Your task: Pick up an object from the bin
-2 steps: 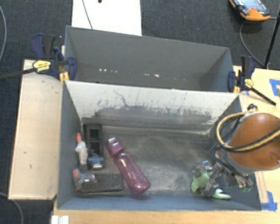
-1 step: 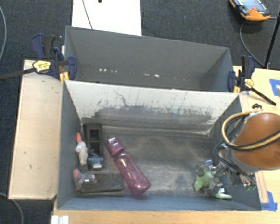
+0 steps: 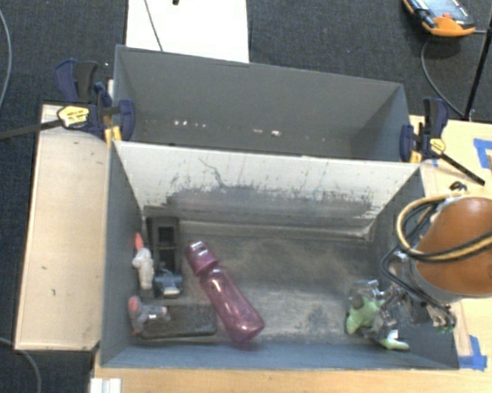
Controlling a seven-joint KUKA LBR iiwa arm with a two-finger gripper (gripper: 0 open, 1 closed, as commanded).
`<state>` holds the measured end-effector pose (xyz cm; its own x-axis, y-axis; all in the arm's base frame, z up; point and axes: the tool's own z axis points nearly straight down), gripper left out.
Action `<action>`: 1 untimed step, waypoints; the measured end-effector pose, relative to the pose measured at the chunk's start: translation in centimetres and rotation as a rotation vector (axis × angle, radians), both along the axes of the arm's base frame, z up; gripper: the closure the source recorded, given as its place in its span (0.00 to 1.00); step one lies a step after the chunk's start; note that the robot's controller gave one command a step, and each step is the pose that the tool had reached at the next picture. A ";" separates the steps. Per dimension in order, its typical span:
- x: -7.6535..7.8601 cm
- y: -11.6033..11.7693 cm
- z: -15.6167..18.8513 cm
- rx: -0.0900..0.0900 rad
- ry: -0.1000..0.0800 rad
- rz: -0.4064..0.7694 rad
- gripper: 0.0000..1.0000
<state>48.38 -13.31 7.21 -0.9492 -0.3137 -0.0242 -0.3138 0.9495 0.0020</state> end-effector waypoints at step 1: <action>-0.4 -1.0 0.0 0.008 -0.006 0.015 1.00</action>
Offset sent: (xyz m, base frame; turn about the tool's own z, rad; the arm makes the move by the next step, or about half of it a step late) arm 0.0000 0.0000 0.0000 0.0000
